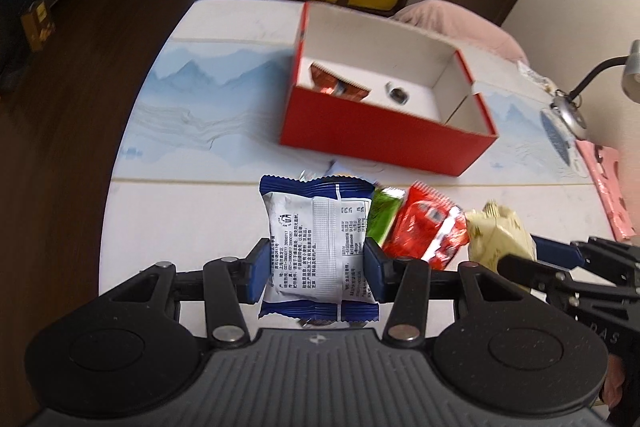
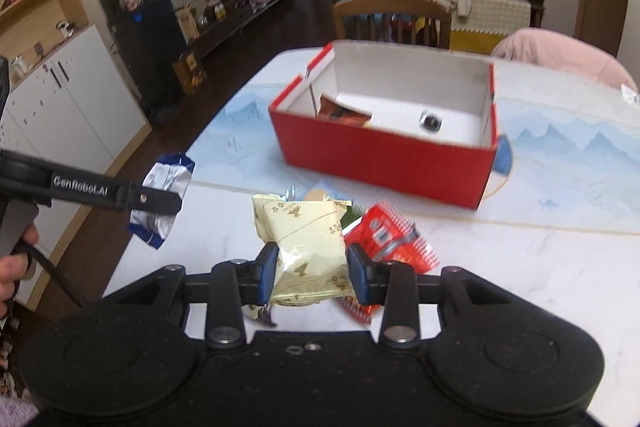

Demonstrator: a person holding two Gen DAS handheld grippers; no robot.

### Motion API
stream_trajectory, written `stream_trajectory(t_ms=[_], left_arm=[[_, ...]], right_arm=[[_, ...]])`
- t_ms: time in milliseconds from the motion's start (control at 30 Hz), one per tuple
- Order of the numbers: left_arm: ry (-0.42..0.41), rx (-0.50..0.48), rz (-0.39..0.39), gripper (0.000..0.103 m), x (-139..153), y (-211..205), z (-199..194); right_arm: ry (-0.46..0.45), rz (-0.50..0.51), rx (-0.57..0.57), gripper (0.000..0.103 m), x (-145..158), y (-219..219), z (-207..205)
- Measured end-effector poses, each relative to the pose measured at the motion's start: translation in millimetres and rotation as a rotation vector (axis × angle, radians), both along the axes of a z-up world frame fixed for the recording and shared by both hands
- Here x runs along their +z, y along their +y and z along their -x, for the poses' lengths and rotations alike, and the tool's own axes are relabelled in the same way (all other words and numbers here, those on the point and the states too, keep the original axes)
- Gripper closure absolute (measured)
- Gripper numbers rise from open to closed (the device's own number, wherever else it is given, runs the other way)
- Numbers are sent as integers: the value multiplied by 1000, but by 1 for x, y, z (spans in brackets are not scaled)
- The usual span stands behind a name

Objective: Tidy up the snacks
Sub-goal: 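Carry both packets into the red box and open both grippers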

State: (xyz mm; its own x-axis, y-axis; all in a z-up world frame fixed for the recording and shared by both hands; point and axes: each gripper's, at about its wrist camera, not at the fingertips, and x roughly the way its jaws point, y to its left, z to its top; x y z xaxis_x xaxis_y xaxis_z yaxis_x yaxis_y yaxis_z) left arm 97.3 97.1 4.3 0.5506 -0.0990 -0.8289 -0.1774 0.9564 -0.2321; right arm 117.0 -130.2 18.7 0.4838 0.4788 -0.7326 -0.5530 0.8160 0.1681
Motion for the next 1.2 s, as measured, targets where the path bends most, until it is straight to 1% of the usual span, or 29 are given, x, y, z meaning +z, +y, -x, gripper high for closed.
stream_trajectory(t_ms=[300, 433, 533, 800, 1000, 1200], left_arm=[[-71, -50, -35, 56, 41, -15, -20], [-94, -59, -55, 56, 54, -20, -37], [-98, -60, -71, 56, 60, -22, -54], [-56, -66, -97, 56, 59, -27, -109], [-23, -70, -132, 56, 53, -32, -156], [52, -85, -127, 56, 36, -34, -208]], right_arm=[[-72, -17, -36, 66, 31, 0, -24], [-98, -23, -45, 66, 40, 1, -43], [-106, -22, -52, 66, 41, 1, -57], [-77, -38, -74, 66, 40, -4, -109], [-38, -37, -93, 66, 27, -7, -153], [11, -4, -93, 66, 12, -2, -194]])
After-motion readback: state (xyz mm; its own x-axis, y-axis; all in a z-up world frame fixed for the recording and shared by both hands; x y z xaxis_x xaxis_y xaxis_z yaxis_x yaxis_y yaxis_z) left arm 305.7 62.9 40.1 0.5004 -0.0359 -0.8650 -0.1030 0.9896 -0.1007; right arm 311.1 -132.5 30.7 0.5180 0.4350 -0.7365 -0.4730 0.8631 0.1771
